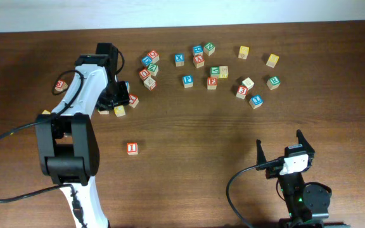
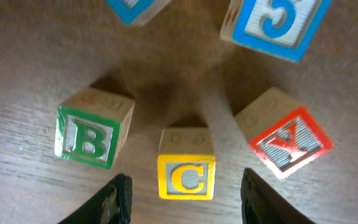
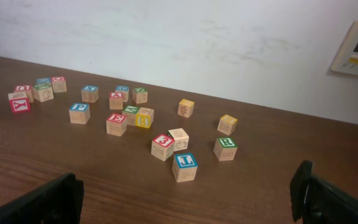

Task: Spell out ICRA
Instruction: 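Lower the left gripper onto the yellow C block and close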

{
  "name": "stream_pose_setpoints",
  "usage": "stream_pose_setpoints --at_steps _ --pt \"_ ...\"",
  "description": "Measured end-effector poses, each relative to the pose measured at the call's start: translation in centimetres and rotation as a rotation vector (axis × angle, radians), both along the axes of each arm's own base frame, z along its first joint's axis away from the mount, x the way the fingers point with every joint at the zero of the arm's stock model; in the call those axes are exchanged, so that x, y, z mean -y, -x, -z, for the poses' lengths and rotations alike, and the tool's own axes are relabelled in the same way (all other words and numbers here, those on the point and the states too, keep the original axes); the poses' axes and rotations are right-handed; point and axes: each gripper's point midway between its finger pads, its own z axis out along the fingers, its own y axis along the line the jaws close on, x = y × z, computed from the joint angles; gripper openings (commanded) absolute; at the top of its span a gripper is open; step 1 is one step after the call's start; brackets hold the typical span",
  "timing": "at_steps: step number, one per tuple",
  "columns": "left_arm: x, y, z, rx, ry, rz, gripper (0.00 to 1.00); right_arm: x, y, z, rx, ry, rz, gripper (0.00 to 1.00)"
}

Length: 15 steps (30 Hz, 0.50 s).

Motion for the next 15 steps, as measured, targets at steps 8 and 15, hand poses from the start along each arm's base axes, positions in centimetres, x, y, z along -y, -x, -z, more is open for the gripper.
stream_pose_setpoints --at_steps 8,15 --pt "0.0 0.4 0.6 -0.011 -0.001 0.0 0.46 0.0 0.0 0.0 0.0 0.0 0.0 0.98" --pt "0.0 0.7 2.1 -0.009 -0.001 0.0 0.43 0.0 0.0 0.0 0.0 0.0 0.0 0.98"
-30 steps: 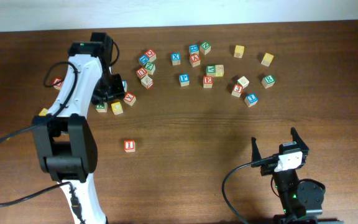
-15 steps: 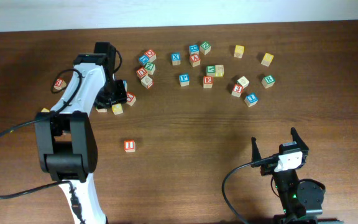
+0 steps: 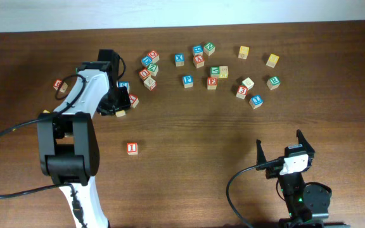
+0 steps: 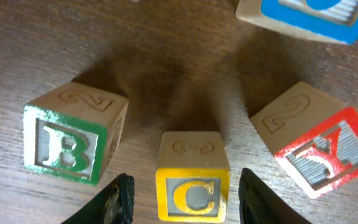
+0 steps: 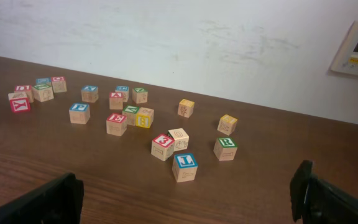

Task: Spell out ICRA
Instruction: 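Lower the left gripper onto the yellow C block and close, then carry the C block with the left gripper toward the I block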

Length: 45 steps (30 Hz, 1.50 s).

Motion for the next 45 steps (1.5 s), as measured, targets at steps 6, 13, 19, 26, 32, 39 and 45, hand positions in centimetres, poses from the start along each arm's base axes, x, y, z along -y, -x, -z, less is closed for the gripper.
stream_pose_setpoints --at_steps 6,13,19,26,32,39,45 --pt "0.0 -0.7 0.0 0.028 0.002 -0.001 0.18 0.0 0.0 0.0 0.0 0.001 0.0 0.98" --pt "0.0 -0.5 -0.1 0.023 0.002 -0.004 0.11 0.0 0.0 0.0 0.0 0.0 0.0 0.98" --pt "0.5 1.6 -0.7 -0.073 0.028 -0.003 0.11 0.0 0.0 0.0 0.0 0.001 0.0 0.98" --pt "2.1 0.8 -5.8 -0.056 0.117 0.001 0.13 0.0 0.0 0.0 0.0 0.0 0.0 0.98" --pt "3.6 3.6 -7.7 -0.13 0.153 0.023 0.11 0.0 0.0 0.0 0.0 0.0 0.0 0.98" --pt "7.2 5.5 -7.9 -0.189 0.158 0.109 0.11 0.0 0.0 0.0 0.0 0.0 0.0 0.98" --pt "11.6 6.9 -7.9 -0.2 0.151 0.231 0.14 0.0 0.0 0.0 0.0 0.0 0.0 0.98"
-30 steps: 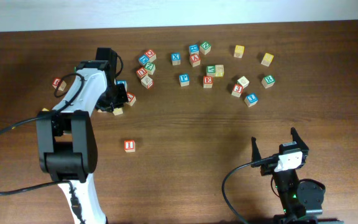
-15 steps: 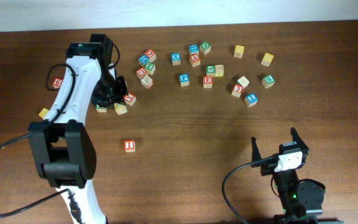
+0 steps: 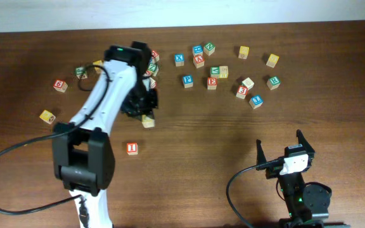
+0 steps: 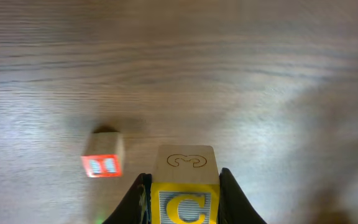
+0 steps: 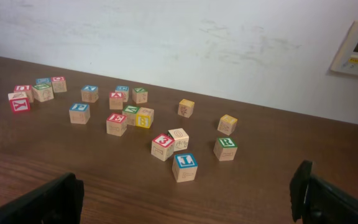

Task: Spell out ICRA
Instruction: 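Carry the C block with the left gripper toward the I block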

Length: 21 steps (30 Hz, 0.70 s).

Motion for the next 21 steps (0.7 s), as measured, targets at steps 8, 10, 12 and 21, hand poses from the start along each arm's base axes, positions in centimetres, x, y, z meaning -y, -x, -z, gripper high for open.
stream_pose_setpoints --at_steps 8,10,12,21 --pt "4.7 2.1 0.0 0.003 0.001 0.137 0.16 0.0 0.0 0.0 0.0 0.0 0.0 0.98" --pt "5.4 2.5 0.0 0.003 -0.002 0.157 0.16 0.0 0.0 0.0 0.0 0.0 0.0 0.98" --pt "5.8 2.8 0.1 0.007 -0.025 0.168 0.16 0.0 0.0 0.0 0.0 0.0 0.0 0.98" --pt "5.8 4.1 2.6 0.001 -0.105 0.153 0.15 0.0 0.0 0.0 0.0 0.0 0.0 0.98"
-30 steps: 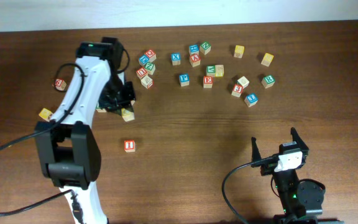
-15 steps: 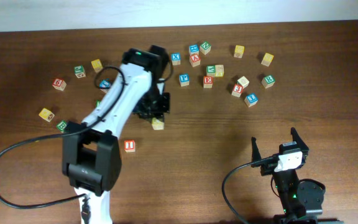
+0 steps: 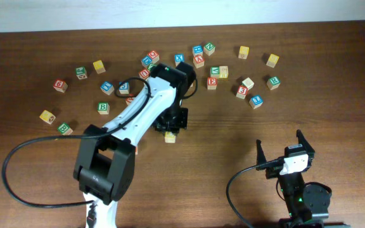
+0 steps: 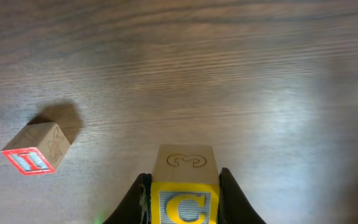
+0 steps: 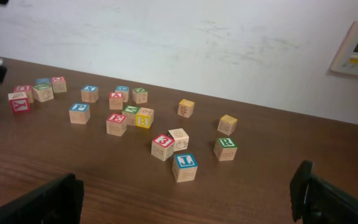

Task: Spell out ICRA
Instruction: 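Carry the C block with the left gripper toward the I block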

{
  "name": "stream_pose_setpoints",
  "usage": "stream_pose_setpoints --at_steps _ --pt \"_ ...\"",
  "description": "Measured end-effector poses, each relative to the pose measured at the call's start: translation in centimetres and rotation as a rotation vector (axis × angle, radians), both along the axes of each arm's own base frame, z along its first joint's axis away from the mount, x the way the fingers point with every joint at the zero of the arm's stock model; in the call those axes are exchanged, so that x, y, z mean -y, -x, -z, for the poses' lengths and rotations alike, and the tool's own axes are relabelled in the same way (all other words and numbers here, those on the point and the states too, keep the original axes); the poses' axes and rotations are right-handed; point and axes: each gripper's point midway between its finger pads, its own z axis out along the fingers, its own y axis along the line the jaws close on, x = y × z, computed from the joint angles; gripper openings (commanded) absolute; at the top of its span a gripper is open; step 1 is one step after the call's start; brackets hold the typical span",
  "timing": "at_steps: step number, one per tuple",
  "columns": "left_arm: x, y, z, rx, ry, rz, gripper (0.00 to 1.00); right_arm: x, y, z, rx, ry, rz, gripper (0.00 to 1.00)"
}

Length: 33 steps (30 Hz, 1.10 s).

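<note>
My left gripper (image 4: 184,200) is shut on a yellow C block (image 4: 186,186), with a black finger on each side of it. It holds the block over bare wood in the middle of the table (image 3: 220,133), where the C block (image 3: 170,137) shows below the arm's wrist. A red I block (image 4: 36,154) lies to the left of it; in the overhead view my arm mostly hides that block. A green R block (image 5: 226,148) sits in the far cluster. My right gripper (image 5: 185,205) stands open at the front right, with nothing between its fingers.
Several lettered blocks are scattered along the back (image 3: 214,71), among them a blue I block (image 5: 185,167) and a red 3 block (image 5: 162,147). More blocks lie at the left (image 3: 103,107). A white wall (image 5: 166,37) rises behind the table.
My left gripper, still shut on the C block, has moved right and toward the front. The red I block now lies further left in the left wrist view. The right arm is unchanged.
My left gripper was open above the C block, between a green B and a red Y block at the left. Then it was lower around the C. Later it was shut on the C near the red I block, and now it holds it further right.
</note>
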Motion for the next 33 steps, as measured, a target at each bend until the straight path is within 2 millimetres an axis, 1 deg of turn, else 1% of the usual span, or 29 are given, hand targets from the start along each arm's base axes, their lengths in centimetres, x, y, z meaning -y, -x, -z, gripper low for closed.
stream_pose_setpoints --at_steps 6,14,18,19,20,22,24,29,31,33 --pt "-1.8 0.5 2.3 0.01 -0.093 -0.047 0.15 0.0 0.0 0.0 0.0 -0.001 0.0 0.98" --pt "-2.9 0.9 3.2 0.016 -0.146 -0.078 0.16 0.0 0.0 0.0 0.0 -0.001 0.0 0.98" --pt "-3.1 1.0 4.2 0.022 -0.15 -0.08 0.17 0.0 0.0 0.0 0.0 0.0 0.0 0.98" --pt "-3.2 1.2 4.4 0.017 -0.155 -0.08 0.18 0.0 0.0 0.0 0.0 -0.001 0.0 0.98" --pt "-3.3 1.4 4.6 0.012 -0.158 -0.08 0.27 0.0 0.0 0.0 0.0 -0.001 0.0 0.98" --pt "-3.5 1.6 4.9 0.005 -0.166 -0.079 0.37 0.0 0.0 0.0 0.0 0.0 0.0 0.98" --pt "-3.6 1.5 4.9 0.012 -0.172 -0.081 0.43 0.0 0.0 0.0 0.0 -0.001 0.0 0.98" --pt "-3.8 1.4 4.8 0.021 -0.183 -0.087 0.63 0.0 0.0 0.0 0.0 -0.001 0.0 0.98" --pt "-3.8 1.3 4.9 0.026 -0.184 -0.086 0.63 0.0 0.0 0.0 0.0 -0.001 0.0 0.98" --pt "-3.7 1.0 4.9 0.039 -0.183 -0.088 0.59 0.0 0.0 0.0 0.0 0.0 0.0 0.98"
